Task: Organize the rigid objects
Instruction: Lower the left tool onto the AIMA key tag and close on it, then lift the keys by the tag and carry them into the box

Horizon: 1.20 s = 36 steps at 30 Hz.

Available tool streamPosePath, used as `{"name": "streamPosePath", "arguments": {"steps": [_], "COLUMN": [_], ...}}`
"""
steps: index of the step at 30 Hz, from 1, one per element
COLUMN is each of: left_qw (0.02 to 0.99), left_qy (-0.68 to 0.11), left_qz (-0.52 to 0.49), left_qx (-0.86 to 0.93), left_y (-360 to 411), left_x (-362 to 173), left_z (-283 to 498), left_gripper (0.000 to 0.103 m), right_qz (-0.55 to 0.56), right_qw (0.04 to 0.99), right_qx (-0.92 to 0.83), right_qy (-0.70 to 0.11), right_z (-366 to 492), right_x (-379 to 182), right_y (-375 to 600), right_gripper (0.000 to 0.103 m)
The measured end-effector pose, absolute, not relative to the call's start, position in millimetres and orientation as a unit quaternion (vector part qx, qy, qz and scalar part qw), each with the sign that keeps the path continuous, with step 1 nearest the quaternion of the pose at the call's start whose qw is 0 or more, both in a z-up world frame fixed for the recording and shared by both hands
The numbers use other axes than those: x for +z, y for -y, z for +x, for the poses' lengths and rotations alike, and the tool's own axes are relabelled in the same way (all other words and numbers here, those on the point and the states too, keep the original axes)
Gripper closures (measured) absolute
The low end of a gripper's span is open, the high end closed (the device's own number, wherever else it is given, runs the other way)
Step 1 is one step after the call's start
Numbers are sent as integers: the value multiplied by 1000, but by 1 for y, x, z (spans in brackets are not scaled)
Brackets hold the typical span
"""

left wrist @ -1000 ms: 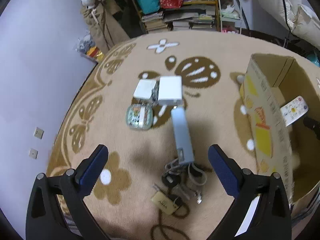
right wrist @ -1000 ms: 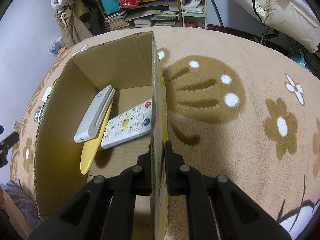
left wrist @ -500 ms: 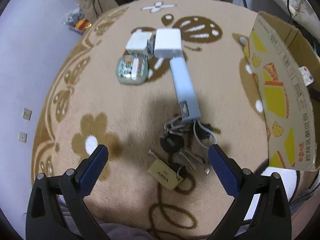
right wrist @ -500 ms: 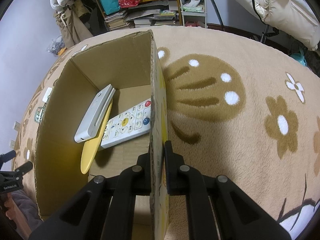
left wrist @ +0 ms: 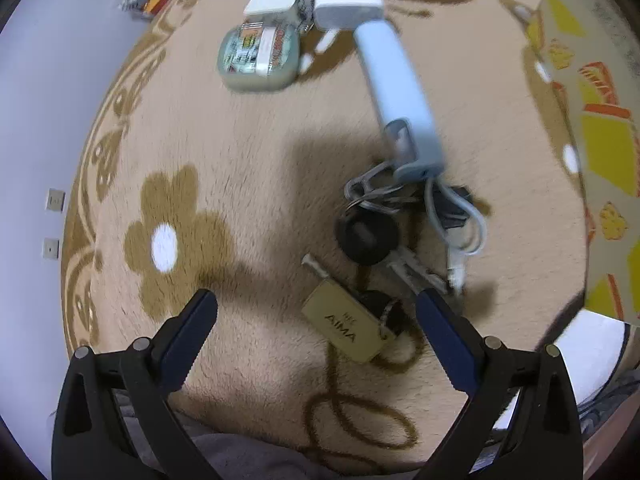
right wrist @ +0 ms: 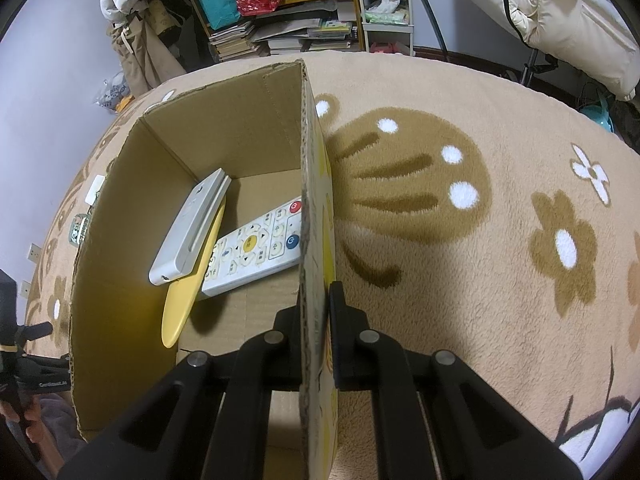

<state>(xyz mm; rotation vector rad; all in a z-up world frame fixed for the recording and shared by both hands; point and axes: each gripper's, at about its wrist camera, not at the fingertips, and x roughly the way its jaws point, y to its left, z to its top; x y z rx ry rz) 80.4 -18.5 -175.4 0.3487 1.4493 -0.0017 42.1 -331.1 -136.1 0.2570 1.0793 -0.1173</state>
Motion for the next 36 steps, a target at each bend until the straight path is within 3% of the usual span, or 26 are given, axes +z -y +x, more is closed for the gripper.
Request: {"name": "streamPosePath", "arguments": {"steps": [7, 11, 15, 31, 33, 36], "left_qw": [716, 710, 705, 775, 784, 791], "left_qy": [-678, -683, -695, -614, -603, -595], "left_qz": [166, 171, 132, 148, 148, 139], "left_qx": [-10, -17, -44, -13, -13, -15], "left_y": [19, 25, 25, 26, 25, 30], "left_x": [-189, -193, -193, -149, -142, -132], "left_z": [81, 81, 81, 79, 79, 76], "left_gripper": [21, 24, 50, 52, 66, 67], "right_qz": [122, 122, 122, 121, 120, 121], "right_qw": [848, 848, 848, 848, 848, 848], "right_qx": [-56, -56, -56, -56, -56, -56], "right_qy": [-512, -512, -512, -513, -513, -513], "right_z": [42, 42, 42, 42, 42, 42], "right_x": [-136, -136, -136, -137, -138, -137], "right_y": [331, 332, 332, 331, 331, 331], "right_gripper": [94, 94, 94, 94, 94, 94]}}
